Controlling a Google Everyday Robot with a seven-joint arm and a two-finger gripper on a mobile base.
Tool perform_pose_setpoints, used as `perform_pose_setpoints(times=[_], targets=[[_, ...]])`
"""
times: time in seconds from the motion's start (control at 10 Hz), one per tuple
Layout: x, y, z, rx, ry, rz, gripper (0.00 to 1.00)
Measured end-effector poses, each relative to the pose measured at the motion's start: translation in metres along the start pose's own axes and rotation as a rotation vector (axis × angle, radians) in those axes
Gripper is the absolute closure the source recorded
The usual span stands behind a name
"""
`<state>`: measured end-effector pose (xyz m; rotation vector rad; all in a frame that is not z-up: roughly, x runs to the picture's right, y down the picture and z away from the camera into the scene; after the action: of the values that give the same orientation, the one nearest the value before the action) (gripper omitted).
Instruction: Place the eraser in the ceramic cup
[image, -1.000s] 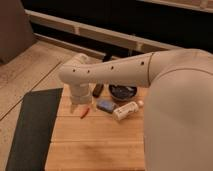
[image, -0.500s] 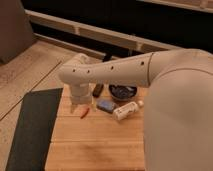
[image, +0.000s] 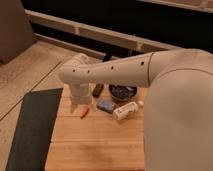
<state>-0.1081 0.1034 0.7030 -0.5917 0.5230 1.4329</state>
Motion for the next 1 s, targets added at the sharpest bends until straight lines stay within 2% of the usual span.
perform_pose_setpoints(times=[0.8,1.0], targets=[[0.000,0.000,0.000,0.001,-0.002,0.000,0.35],[-0.044,-0.011,-0.018,-0.020,-0.104,0.005,0.35]])
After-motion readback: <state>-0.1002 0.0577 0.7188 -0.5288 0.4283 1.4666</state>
